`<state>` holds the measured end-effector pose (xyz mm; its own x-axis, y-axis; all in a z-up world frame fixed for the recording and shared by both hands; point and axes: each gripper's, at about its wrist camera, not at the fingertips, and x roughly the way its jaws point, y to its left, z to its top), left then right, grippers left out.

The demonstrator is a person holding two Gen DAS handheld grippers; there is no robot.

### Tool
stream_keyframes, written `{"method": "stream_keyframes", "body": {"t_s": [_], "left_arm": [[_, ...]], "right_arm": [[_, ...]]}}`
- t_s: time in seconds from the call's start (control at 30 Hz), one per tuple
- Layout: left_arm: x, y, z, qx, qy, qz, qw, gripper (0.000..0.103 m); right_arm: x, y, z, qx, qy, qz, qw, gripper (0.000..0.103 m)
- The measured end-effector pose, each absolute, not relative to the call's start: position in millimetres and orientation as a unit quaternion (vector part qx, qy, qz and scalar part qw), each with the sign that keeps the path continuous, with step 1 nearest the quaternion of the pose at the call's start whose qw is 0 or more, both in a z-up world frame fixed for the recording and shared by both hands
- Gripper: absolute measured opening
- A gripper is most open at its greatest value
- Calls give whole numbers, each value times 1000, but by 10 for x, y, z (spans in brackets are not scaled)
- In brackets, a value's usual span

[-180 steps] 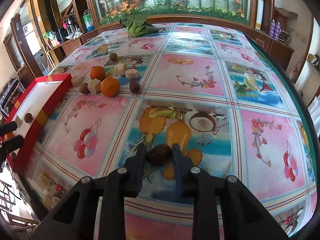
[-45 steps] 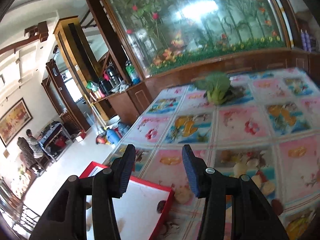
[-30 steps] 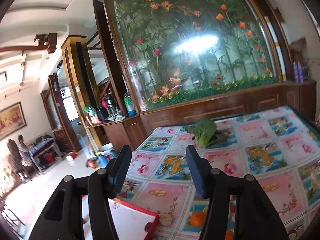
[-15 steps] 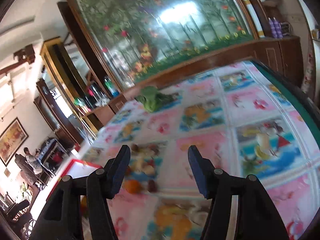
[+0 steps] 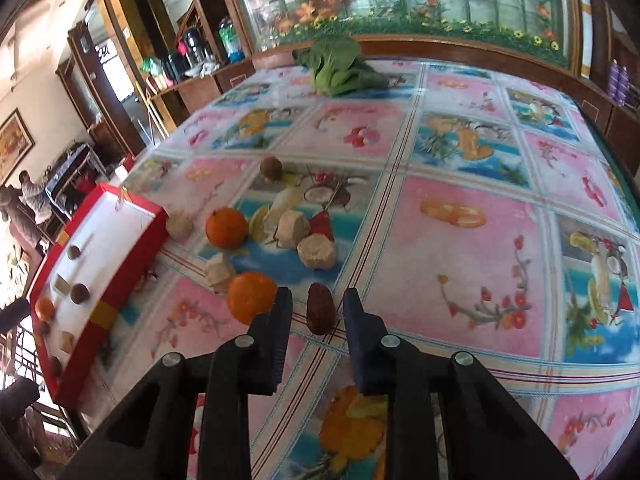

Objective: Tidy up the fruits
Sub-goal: 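Grasp a dark date with the right tool while the left tool grasps an orange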

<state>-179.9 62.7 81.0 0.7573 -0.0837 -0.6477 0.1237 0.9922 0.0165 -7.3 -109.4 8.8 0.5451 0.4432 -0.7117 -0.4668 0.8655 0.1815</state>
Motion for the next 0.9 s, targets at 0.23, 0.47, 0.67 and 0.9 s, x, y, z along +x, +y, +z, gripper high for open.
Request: {"method": "stream_keyframes", "body": {"t_s": [0.23, 0.47, 0.67, 0.9], "left_arm": [[-1262, 470, 601, 28, 376, -76, 923, 81], [-799, 193, 433, 19, 411, -104, 906, 80], [-481, -63, 280, -8, 448, -135, 884, 47], [-205, -152, 175, -34, 465, -129, 875, 47]], "right_arm": [[-86, -1072, 20, -49, 386, 257, 885, 18], [120, -1332, 35, -3, 400, 227, 888, 14], [207, -1674, 74, 75, 403, 204, 889, 14], [212, -1646, 86, 90, 405, 212, 885, 14]]}}
